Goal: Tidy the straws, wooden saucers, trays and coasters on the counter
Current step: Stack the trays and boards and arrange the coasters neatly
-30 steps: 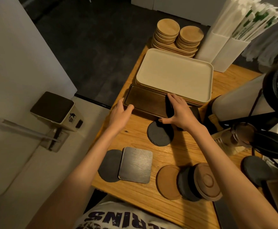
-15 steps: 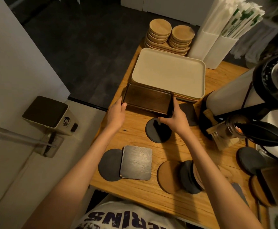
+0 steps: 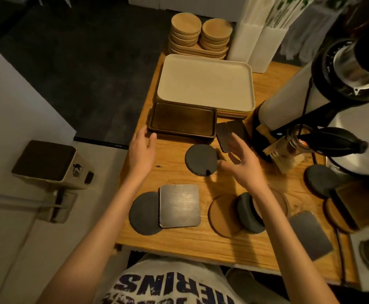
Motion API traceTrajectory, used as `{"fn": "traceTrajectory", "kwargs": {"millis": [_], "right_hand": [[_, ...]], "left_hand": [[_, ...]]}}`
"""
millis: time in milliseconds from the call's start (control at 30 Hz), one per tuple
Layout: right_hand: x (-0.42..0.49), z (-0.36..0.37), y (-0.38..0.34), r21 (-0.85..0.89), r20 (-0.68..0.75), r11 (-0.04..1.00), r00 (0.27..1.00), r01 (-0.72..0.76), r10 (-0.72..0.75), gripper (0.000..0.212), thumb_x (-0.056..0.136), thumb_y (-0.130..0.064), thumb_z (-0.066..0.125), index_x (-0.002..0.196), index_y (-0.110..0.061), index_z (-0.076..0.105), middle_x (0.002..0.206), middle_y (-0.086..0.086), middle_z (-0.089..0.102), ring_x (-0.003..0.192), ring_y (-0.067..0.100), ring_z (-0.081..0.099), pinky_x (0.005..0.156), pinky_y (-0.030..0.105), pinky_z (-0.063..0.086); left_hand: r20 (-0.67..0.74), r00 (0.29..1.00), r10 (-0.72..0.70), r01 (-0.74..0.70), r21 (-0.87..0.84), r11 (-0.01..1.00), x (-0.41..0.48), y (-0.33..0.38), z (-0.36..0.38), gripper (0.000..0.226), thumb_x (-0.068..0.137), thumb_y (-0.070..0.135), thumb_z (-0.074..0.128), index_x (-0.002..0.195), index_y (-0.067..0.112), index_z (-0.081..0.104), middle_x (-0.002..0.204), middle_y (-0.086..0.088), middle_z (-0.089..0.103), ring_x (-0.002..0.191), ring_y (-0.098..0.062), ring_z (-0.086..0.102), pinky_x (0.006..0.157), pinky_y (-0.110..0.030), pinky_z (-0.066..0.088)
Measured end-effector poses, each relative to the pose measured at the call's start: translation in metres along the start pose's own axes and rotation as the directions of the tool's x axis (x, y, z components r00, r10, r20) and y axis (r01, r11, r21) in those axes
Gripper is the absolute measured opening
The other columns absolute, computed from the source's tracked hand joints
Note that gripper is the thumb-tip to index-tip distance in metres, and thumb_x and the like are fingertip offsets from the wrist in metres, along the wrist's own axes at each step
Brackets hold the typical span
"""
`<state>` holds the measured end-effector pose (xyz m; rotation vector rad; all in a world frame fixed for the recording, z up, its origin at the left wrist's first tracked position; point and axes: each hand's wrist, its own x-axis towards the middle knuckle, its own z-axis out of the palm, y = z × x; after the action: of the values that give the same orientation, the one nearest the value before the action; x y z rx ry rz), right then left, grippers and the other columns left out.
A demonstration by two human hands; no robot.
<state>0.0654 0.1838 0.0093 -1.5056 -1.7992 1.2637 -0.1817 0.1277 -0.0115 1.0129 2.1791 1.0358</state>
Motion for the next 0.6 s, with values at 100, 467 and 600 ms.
{"fn": "traceTrajectory", "kwargs": {"millis": [100, 467, 600], "right_hand": [[-0.036, -0.024, 0.002, 0.072, 0.106, 0.997, 0.994, -0.028, 0.02, 0.069, 0.084, 0.0, 0.073, 0.135, -0.038, 0.047, 0.132, -0.008, 0.059, 0.102, 0.001, 0.068, 0.079, 0.014, 0.054], [-0.128, -0.174, 0.044, 0.064, 0.062, 0.994, 0.995, -0.088, 0.084, 0.041, 0.083, -0.033, 0.069, 0.123, -0.03, 0.063, 0.107, -0.008, 0.075, 0.104, 0.008, 0.069, 0.091, 0.028, 0.055], [-0.133, -0.248, 0.084, 0.054, -0.164, 0.996, 0.983, -0.07, 0.078, 0.033, 0.086, -0.041, 0.063, 0.118, -0.034, 0.066, 0.108, -0.01, 0.074, 0.105, 0.007, 0.068, 0.087, 0.026, 0.056]], "left_hand": [[-0.04, 0.998, 0.04, -0.042, -0.049, 0.998, -0.026, 0.006, 0.003, 0.043, 0.102, 0.025, 0.045, 0.143, 0.014, 0.043, 0.144, -0.007, 0.047, 0.127, -0.018, 0.048, 0.106, -0.04, 0.041], [0.378, 0.925, 0.038, 0.104, -0.349, 0.931, -0.141, 0.079, 0.107, 0.027, 0.1, 0.013, 0.046, 0.09, 0.024, 0.069, 0.07, 0.01, 0.066, 0.06, -0.008, 0.056, 0.052, -0.021, 0.045], [0.596, 0.799, 0.076, 0.194, -0.376, 0.906, -0.18, 0.115, 0.169, 0.028, 0.101, 0.012, 0.045, 0.091, 0.019, 0.07, 0.073, 0.002, 0.069, 0.058, -0.021, 0.057, 0.047, -0.027, 0.045]]}}
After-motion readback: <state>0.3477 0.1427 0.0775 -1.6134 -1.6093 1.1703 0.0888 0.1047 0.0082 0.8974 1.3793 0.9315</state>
